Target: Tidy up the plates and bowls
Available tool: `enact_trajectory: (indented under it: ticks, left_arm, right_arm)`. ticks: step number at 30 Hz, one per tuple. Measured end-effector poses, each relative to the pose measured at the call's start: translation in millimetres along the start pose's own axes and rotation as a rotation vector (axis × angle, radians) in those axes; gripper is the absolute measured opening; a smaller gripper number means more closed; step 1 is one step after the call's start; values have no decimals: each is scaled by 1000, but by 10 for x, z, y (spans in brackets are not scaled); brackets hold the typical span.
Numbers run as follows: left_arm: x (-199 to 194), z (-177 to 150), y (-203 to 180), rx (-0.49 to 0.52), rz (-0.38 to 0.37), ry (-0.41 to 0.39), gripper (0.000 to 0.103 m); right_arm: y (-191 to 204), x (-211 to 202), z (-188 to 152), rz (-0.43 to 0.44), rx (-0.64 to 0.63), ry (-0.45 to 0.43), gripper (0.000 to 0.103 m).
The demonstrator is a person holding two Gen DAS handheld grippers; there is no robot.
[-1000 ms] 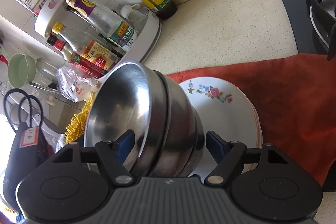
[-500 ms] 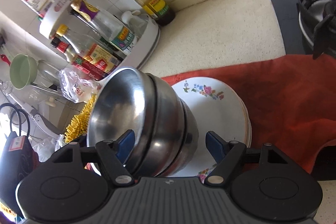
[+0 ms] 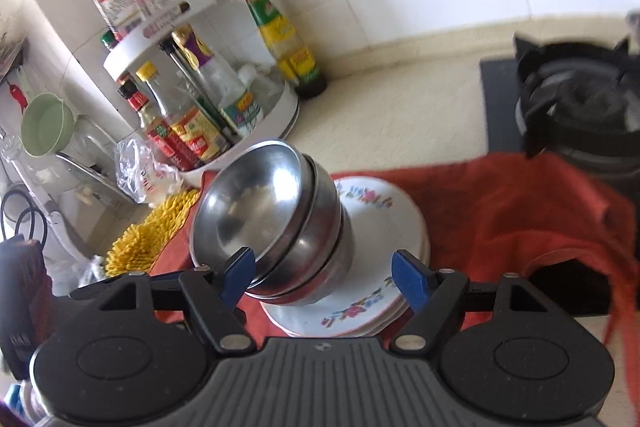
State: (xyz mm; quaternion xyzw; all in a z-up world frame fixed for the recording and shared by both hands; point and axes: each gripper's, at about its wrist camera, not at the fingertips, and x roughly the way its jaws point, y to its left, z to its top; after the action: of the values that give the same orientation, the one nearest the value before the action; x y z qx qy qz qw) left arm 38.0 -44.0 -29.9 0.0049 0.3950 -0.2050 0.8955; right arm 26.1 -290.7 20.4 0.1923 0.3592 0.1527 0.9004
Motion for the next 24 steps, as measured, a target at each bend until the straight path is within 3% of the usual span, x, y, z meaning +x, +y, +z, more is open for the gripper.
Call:
enact_trajectory:
  ticks: [4, 10, 18, 24]
  left_arm:
    - [-60, 20, -47, -5, 1, -21, 103]
    - [-106, -8, -71, -35, 56, -44, 103]
    - [-189, -123, -55, -37, 82, -65, 103]
    - [-230, -228, -43, -39, 84, -63, 103]
  right_arm:
    - [116, -175, -121, -77, -24, -57, 76]
    - [333, -270, -361, -280, -66, -141, 77]
    - [503, -279, -634, -379, 3, -152, 78]
    - [642, -292, -764, -402, 29, -157, 79]
